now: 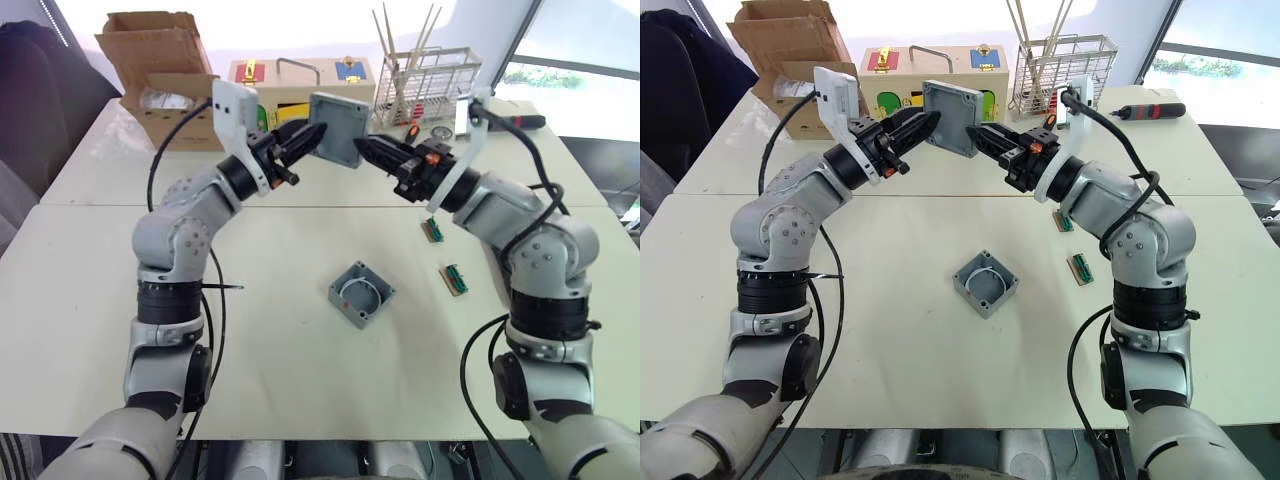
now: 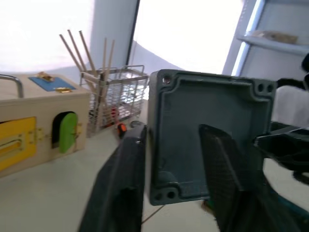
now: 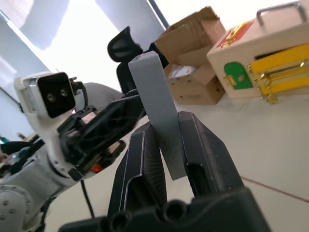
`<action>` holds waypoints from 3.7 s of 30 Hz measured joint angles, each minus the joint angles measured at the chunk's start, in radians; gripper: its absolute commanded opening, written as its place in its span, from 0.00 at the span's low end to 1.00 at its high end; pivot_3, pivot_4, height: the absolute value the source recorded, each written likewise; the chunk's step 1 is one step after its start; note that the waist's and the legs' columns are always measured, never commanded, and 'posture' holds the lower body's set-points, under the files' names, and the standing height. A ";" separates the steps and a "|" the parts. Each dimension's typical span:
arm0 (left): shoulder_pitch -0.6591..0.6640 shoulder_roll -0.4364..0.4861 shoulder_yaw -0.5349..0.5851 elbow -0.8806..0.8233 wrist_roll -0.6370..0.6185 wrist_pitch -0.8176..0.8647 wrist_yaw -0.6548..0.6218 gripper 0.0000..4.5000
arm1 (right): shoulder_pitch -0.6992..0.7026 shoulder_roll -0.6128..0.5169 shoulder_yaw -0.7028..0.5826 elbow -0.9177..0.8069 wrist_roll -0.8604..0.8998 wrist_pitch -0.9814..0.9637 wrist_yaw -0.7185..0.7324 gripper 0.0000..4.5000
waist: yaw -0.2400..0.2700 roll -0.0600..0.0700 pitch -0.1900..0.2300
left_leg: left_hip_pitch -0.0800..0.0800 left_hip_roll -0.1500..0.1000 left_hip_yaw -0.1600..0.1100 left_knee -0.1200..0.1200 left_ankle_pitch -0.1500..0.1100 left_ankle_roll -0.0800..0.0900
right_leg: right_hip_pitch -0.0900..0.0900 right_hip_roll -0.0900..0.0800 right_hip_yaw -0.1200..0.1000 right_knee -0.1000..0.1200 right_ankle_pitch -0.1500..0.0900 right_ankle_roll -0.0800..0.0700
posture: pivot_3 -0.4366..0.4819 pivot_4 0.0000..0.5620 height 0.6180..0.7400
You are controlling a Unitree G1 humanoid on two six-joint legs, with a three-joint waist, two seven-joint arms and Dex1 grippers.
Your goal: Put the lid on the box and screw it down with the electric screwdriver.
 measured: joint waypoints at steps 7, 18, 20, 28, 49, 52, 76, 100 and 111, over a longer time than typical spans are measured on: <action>-0.033 0.117 0.159 0.145 -0.177 0.129 -0.067 0.80 | 0.271 -0.142 0.154 -0.174 -0.423 -0.422 0.053 0.04 | 0.001 0.000 0.000 | 0.000 -0.001 0.000 0.000 0.000 0.000 | 0.000 0.000 0.000 0.000 0.000 0.000 | 0.48 0.27 0.96; 0.015 0.180 -0.092 0.190 -0.067 0.132 -0.265 0.80 | 0.766 -0.351 0.151 -0.119 -1.235 -1.338 -0.155 0.04 | 0.004 0.000 0.000 | 0.003 -0.006 -0.002 0.000 0.001 -0.001 | 0.003 0.000 0.001 -0.002 0.000 0.000 | 0.48 0.27 0.96; 0.023 0.172 -0.133 0.175 -0.040 0.113 -0.285 0.80 | 0.805 -0.346 0.148 -0.108 -1.353 -1.391 -0.219 0.04 | 0.004 0.000 0.000 | 0.003 -0.005 -0.002 0.000 0.001 -0.001 | 0.003 0.000 0.001 -0.002 0.000 0.000 | 0.48 0.27 0.96; 0.101 0.148 -0.266 0.061 -0.006 0.115 -0.358 0.60 | 0.873 -0.265 0.150 -0.096 -1.663 -1.424 -0.424 0.04 | 0.008 0.000 0.000 | 0.006 -0.005 -0.004 0.000 0.001 -0.001 | 0.009 0.000 0.001 -0.003 0.000 0.000 | 0.48 0.27 0.96; 0.120 0.127 -0.416 0.036 0.112 0.047 -0.479 0.01 | 0.832 -0.304 0.214 0.040 -1.778 -1.501 -0.569 0.04 | 0.008 0.000 0.000 | 0.012 -0.006 -0.006 -0.001 0.001 -0.001 | 0.016 0.000 0.001 -0.004 -0.001 0.000 | 0.48 0.27 0.96; 0.121 0.127 -0.437 0.036 0.126 0.044 -0.487 0.01 | 0.832 -0.306 0.228 0.041 -1.778 -1.505 -0.575 0.04 | 0.007 0.000 0.000 | 0.012 -0.006 -0.006 -0.001 0.001 -0.001 | 0.017 0.000 0.001 -0.004 -0.001 0.000 | 0.48 0.27 0.96; 0.153 0.105 -0.484 0.036 0.199 -0.011 -0.501 0.01 | 0.840 -0.319 0.247 0.062 -1.778 -1.492 -0.594 0.04 | 0.007 0.000 0.000 | 0.012 -0.006 -0.006 -0.001 0.001 -0.001 | 0.017 0.000 0.001 -0.004 -0.001 0.000 | 0.48 0.27 0.96; 0.180 0.110 -0.604 0.047 0.351 -0.129 -0.523 0.00 | 0.864 -0.329 0.261 0.051 -1.758 -1.456 -0.625 0.95 | 0.006 0.000 -0.011 | 0.036 -0.004 -0.013 -0.004 -0.006 0.010 | 0.049 0.003 0.000 -0.021 -0.003 0.000 | 0.48 0.27 0.96; 0.167 0.069 -0.616 0.133 0.401 -0.228 -0.479 0.00 | 0.891 -0.358 0.249 0.036 -1.745 -1.456 -0.616 0.95 | 0.012 0.001 -0.022 | 0.036 -0.008 -0.023 -0.003 -0.006 0.010 | 0.055 0.003 0.001 -0.022 -0.006 -0.001 | 0.48 0.27 0.96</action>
